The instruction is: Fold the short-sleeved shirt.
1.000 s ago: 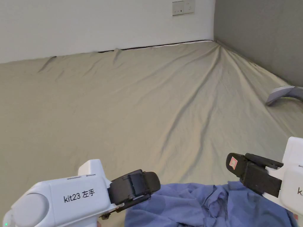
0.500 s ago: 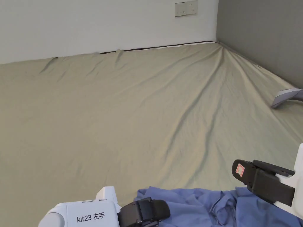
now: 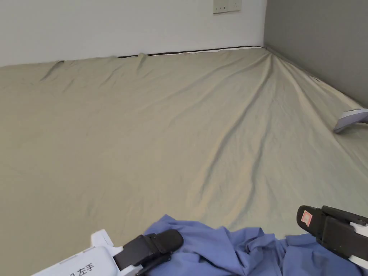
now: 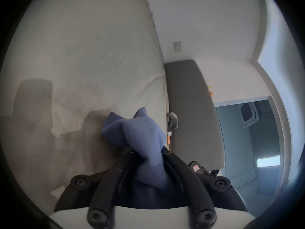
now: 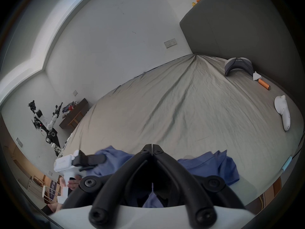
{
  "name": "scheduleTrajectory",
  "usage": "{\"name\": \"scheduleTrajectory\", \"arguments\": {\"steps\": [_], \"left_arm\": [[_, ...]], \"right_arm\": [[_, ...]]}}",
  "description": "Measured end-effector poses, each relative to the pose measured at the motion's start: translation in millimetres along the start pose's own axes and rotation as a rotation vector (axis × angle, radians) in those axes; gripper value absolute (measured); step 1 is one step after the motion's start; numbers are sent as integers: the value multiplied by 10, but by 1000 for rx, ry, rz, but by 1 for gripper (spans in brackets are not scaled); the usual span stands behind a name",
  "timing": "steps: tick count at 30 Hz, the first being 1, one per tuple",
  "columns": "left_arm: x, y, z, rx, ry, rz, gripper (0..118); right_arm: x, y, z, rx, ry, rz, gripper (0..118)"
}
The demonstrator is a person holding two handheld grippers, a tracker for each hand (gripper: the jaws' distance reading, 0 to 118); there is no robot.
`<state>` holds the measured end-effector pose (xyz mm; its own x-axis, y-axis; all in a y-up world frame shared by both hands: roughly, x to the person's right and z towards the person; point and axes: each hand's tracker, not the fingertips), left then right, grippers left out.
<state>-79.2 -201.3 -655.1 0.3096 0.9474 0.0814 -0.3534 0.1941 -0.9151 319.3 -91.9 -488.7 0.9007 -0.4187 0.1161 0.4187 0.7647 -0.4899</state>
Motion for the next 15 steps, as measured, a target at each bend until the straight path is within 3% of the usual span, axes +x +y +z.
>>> {"name": "scheduleTrajectory", "arguments": {"steps": [6, 12, 15], "left_arm": [[138, 428, 762, 85, 196, -109, 14], [544, 529, 1405, 180, 754, -337, 14], [839, 362, 1219, 172, 725, -432, 14]], "right_arm": [[-148, 55, -226, 0, 28, 14, 0], [-361, -13, -484, -29, 98, 31, 0], [-400, -73, -511, -50, 127, 16, 0]]}}
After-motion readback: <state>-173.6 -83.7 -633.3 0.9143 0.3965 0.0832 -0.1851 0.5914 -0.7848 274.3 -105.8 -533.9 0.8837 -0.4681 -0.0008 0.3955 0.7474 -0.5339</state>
